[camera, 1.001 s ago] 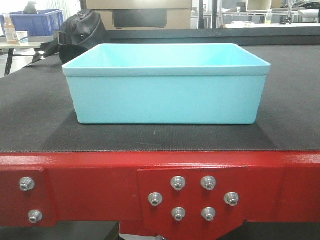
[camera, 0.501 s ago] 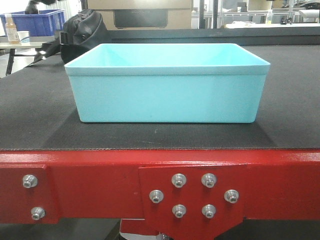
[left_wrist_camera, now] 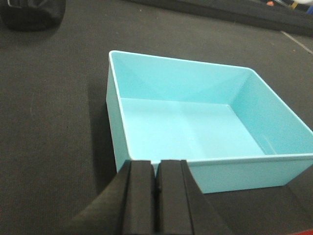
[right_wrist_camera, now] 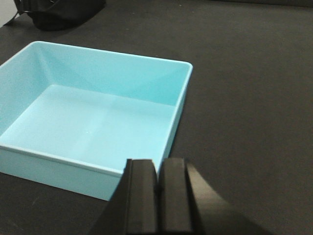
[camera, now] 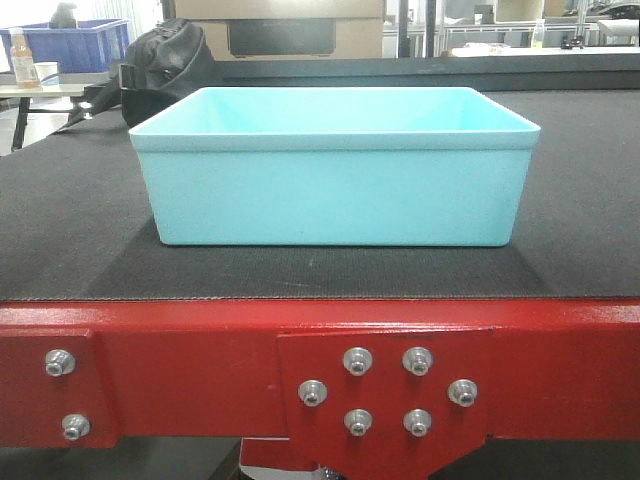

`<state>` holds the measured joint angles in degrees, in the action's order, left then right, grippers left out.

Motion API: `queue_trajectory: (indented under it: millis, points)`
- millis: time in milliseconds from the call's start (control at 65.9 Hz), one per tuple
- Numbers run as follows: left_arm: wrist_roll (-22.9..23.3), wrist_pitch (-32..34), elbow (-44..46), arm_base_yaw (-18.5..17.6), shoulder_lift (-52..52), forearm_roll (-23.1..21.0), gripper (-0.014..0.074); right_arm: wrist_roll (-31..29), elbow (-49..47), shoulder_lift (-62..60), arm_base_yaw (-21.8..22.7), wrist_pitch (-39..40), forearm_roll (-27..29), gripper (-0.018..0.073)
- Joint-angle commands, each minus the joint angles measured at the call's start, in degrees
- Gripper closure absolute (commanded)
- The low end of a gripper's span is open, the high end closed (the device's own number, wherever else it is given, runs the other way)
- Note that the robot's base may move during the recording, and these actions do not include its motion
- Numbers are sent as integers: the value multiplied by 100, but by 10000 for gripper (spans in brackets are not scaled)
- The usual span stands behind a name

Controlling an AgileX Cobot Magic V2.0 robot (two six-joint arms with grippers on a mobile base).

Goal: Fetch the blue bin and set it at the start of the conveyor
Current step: 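Open both grippers and raise them away from the bin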

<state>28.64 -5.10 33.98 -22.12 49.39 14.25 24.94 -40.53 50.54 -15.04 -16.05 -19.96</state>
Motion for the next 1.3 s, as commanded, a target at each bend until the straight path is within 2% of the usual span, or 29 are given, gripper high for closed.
queue_trajectory:
  millis: [0,364,1016,1077,1153,1198,1289]
  points:
    - [-5,-40,-126,22,-420,38,707,-36,82,-413,-10,-189,48,725]
    - [-5,34,-165,22,-1708,38,707,-36,85,-1530,-10,-271,61,725]
    - [-5,34,-165,22,-1813,38,707,-46,110,-1723,2,-133,23,725]
    - [-5,34,-165,22,-1813,38,707,-480,201,-1883,28,15,23,725]
    - [-5,34,-165,22,-1813,38,707,-1520,394,-2187,286,306,326,725]
    - [-5,34,-165,22,-1813,38,707,-2050,564,-2365,531,475,693,725]
    - [-5,34,-165,22,-1813,38,707,-3066,1107,-2764,1263,993,1996,725]
